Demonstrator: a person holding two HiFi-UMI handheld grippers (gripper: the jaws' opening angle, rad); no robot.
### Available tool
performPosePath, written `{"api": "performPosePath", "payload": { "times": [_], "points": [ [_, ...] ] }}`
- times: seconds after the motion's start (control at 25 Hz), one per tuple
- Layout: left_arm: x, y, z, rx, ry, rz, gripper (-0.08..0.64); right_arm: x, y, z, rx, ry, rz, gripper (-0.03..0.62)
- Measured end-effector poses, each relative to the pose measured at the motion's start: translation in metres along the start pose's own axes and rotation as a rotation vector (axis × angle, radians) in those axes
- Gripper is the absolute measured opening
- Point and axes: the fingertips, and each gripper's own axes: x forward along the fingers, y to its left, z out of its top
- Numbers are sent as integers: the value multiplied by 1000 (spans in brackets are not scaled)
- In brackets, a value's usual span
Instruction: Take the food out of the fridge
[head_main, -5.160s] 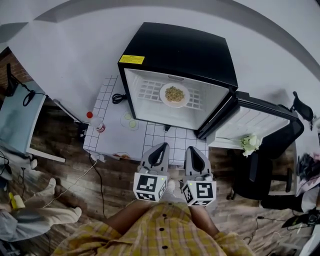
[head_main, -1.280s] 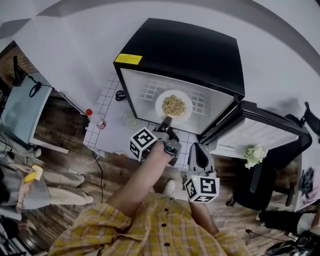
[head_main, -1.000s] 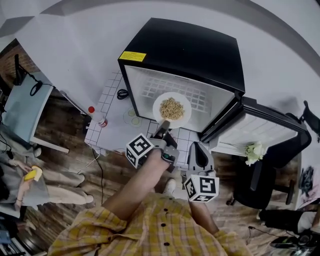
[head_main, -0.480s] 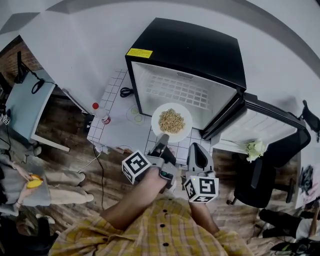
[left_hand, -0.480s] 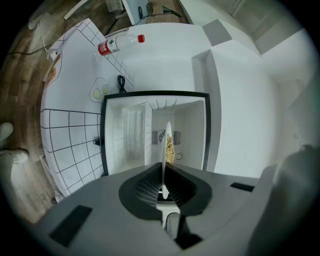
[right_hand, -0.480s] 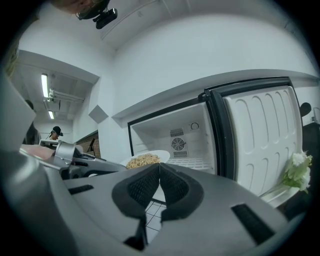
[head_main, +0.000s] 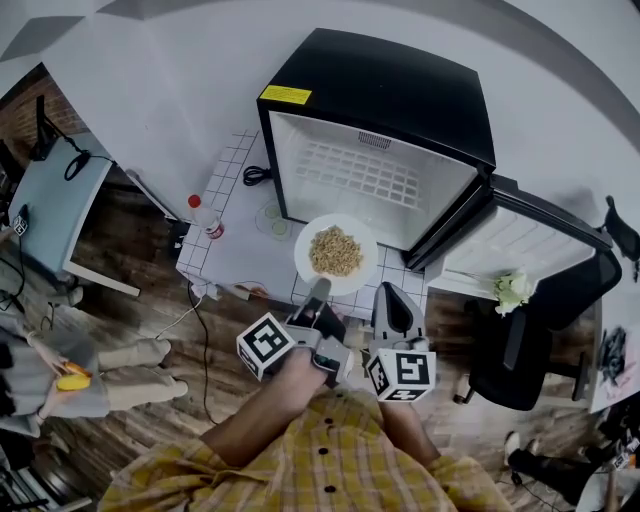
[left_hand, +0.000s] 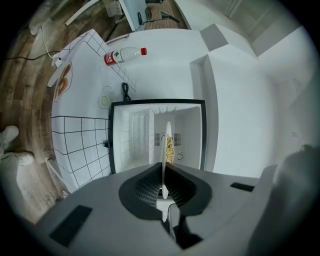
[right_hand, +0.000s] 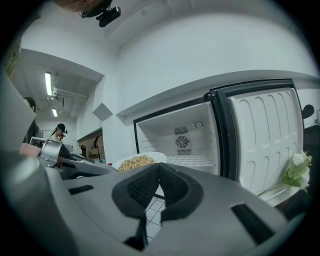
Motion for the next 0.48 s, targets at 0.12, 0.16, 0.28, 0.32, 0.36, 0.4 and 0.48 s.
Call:
{"api": "performPosePath", "payload": {
  "times": [0.12,0.16,0.28,0.32,0.36,0.4,0.48],
  "points": [
    [-6,1,4,-8,-13,2,18,-2,3,-3,5,10,2,7],
    [-7,1,4,-8,-15,3,18,-3,4,-3,8,10,2,8],
    [-11,2,3,-7,-15,9,18,-5,5,-3,13,5,1,8],
    [-12,2,2,-7,-13,10,18,-6,5,-2,12,4,1,6],
    [-14,2,1,-8,-12,10,18,-7,6,-2,10,3,1,6],
    [-15,2,0,-10,-10,9,18,-8,7,-2,10,2,1,7],
    [-17,2,-1,-11,-9,8,18,-10,9,-3,10,2,1,7]
  ]
}}
